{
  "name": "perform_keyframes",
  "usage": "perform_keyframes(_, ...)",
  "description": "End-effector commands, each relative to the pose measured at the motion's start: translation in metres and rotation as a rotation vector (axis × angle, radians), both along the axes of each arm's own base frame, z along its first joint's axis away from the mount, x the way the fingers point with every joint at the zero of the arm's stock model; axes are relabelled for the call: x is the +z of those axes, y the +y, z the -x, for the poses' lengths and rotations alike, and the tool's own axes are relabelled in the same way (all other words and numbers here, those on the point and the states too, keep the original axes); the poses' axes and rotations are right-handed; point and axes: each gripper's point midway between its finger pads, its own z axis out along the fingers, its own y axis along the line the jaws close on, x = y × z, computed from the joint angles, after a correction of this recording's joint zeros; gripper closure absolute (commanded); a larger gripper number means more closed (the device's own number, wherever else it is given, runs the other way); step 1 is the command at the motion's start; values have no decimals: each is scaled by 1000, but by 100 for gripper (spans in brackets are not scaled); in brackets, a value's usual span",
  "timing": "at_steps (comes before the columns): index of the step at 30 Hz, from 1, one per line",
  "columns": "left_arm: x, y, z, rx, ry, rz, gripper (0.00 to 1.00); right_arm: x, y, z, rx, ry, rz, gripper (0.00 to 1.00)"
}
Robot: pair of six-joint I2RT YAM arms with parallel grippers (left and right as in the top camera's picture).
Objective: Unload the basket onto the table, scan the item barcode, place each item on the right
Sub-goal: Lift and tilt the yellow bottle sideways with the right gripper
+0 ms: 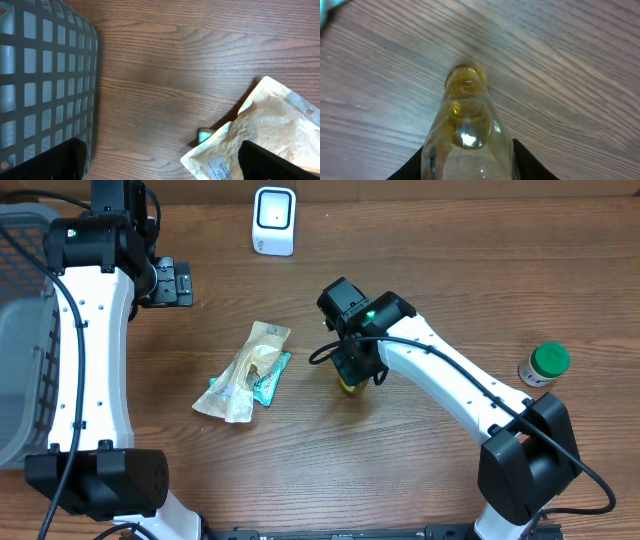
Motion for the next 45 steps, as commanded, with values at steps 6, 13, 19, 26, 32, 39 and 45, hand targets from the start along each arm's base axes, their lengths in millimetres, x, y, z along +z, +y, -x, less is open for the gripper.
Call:
perform_keyframes(6,4,1,-2,-5,-10,-12,1,82,41,11,9,18,-384,77)
perform_keyframes(13,4,1,-2,-5,-10,-12,0,149,65,52,47,291,-849,92)
perform_keyframes(19,4,1,-2,-6,-10,-12,0,190,69,74,50,495,-1088,94)
perform_keyframes(26,4,1,-2,-5,-10,-12,0,210,73,89,152,536,-1201,94)
perform_keyframes(32,4,1,-2,-5,-10,-12,0,210,71,95,180,538,-1205,94)
perform_keyframes(39,4,1,-2,-6,-10,-12,0,210,71,95,180,538,-1205,95)
perform_keyframes(45,4,1,-2,-5,-10,-12,1,210,71,94,183,534,-1206,95)
